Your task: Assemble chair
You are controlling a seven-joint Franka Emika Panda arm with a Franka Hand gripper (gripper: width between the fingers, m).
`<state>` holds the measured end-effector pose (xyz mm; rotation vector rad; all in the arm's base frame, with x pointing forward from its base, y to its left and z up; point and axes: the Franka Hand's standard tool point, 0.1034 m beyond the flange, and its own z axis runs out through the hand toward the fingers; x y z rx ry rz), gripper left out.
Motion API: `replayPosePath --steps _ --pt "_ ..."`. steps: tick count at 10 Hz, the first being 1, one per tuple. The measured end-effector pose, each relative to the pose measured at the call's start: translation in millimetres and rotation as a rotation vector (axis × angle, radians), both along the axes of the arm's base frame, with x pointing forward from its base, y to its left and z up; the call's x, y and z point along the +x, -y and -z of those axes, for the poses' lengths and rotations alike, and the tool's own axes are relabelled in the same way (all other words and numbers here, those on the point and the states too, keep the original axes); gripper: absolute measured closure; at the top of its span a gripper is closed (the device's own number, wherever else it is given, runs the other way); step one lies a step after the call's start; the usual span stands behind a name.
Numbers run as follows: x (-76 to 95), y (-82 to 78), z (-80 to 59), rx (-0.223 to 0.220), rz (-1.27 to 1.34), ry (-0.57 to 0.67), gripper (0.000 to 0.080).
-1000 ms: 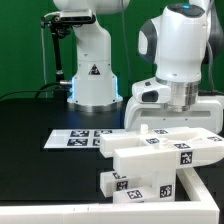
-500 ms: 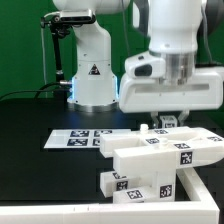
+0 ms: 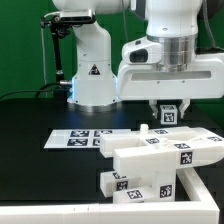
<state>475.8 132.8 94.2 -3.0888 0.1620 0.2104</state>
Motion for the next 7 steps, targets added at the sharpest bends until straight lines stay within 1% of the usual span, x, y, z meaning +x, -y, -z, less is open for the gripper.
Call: replayPosePath --steps 1,2,3,4,5,7 --pt "1.4 2.6 -3.5 0.004 -0.016 -0.006 0.0532" --pt "15.8 13.5 -29.4 0.027 -0.046 -0.027 0.0532" --pt "33.4 20.0 -48.8 0.034 -0.035 -0.004 0.0532" --pt "42.0 19.7 -53.8 0.034 -0.036 -0.002 0.0532" --pt "39.8 19.3 -49.5 0.032 -0.037 -0.003 0.0532" --pt "39.9 19.8 -49.6 0.032 -0.035 -0.003 0.0532"
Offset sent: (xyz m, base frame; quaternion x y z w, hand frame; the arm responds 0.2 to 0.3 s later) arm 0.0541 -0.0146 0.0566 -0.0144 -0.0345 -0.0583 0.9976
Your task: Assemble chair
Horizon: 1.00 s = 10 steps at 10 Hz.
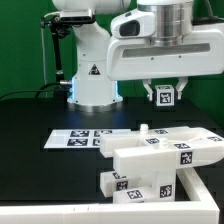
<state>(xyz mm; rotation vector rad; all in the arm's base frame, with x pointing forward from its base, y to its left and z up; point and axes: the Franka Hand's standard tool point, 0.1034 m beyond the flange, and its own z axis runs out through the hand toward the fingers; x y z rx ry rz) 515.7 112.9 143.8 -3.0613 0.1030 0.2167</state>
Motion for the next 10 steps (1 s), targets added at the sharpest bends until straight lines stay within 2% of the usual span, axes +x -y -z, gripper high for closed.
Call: replayPosePath --steps 1,3,5,6,10 --pt "2.6 2.1 -0.5 0.002 -0.016 0.003 0.0532" --pt "45.5 14.8 -12.1 0.004 -0.046 0.061 0.0532" --pt "83.2 20.7 -10.9 -0.002 -0.134 0.118 0.0532" --pt "94.0 20.7 -9.9 -0.004 -0.184 0.131 0.0532" --pt "92.7 20.9 -8.3 -0.007 -0.187 0.129 0.0532"
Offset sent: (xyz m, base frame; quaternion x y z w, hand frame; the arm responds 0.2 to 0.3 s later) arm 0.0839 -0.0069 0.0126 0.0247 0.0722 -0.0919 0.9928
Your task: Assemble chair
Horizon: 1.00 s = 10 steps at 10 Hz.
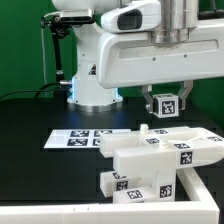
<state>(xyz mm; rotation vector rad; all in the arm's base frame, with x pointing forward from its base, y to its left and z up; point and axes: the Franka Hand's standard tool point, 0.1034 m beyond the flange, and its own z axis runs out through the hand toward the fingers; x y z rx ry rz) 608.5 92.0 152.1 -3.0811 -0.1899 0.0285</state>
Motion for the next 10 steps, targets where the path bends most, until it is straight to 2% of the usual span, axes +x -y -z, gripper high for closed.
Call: replayPosePath --steps 1,3,4,6,8,10 --pt "1.5 2.8 0.8 -0.003 -0.021 -0.004 0.0532" --pt "28.8 15.8 2.8 -0.013 -0.06 0.005 0.0532" --pt "35.6 15.4 7.2 -0.018 -0.057 0.011 0.0532" --pt "34.2 14.9 16.8 -0.022 -0.029 0.002 0.0532" --pt "34.7 15.5 16.3 -0.022 -0.028 0.003 0.0532" --pt "24.1 8.8 23.1 -0.023 0.019 -0.016 0.0532"
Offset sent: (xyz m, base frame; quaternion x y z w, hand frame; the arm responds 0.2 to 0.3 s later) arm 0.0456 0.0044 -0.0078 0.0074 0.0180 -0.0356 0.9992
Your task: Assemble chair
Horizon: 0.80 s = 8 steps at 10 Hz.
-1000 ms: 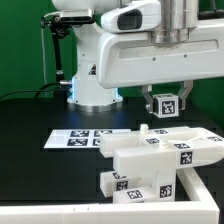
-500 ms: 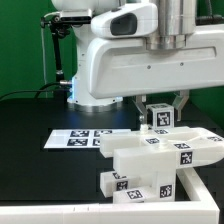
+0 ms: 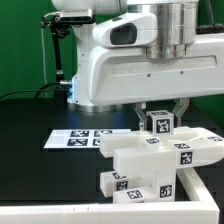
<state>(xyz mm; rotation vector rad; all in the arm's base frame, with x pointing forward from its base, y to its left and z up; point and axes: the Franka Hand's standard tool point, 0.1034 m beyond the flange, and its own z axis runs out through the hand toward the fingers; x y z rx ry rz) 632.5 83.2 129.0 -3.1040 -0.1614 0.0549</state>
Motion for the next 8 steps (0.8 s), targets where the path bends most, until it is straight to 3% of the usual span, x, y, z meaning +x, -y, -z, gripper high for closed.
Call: replayPosePath --steps 2,8 --pt "-7.1 -7.5 7.2 -0.001 0.003 -0.01 0.0532" --pt "-5.6 -3.0 7.8 -0.003 0.011 -0.009 0.0532"
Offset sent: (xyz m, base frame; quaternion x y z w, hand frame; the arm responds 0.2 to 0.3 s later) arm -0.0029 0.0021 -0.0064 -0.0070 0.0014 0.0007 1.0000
